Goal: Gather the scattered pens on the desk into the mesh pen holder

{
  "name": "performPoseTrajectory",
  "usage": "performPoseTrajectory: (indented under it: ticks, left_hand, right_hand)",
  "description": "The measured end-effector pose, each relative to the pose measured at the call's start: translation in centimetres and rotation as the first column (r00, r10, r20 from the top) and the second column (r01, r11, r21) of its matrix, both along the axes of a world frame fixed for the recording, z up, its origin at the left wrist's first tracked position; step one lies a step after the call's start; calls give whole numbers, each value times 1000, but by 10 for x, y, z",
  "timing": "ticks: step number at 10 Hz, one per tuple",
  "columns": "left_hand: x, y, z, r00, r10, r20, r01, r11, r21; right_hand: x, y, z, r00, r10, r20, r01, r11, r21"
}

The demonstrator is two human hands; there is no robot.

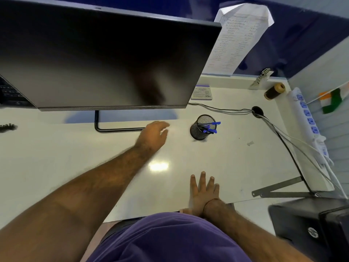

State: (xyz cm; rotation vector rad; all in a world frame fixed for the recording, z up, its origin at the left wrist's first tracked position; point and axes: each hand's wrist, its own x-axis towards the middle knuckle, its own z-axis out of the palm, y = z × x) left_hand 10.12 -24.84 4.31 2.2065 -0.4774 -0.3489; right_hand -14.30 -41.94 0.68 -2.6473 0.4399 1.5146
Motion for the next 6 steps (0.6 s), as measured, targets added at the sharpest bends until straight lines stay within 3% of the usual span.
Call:
performPoseTrajectory:
  ticks: [1, 2, 3, 6]
  left_hand:
    - [-12, 79, -39, 997, 73, -2, -70, 967, 245]
    - [-31, 154, -68, 999, -22, 48, -4, 873, 488]
    - [-50, 198, -71, 982, -186, -20, 160, 780, 605]
    - [-66, 228, -64, 968, -220, -118, 243, 720, 650]
  right_hand:
    - [13, 11, 9, 971, 8, 237, -9, 1000, 2]
    - [33, 27, 7, 897, 39, 439, -91, 991, 98]
    - [51, 36, -4, 850, 81, 520, -184, 972, 148]
    - [59, 41, -12, 831, 58, 554, -170, 973, 153]
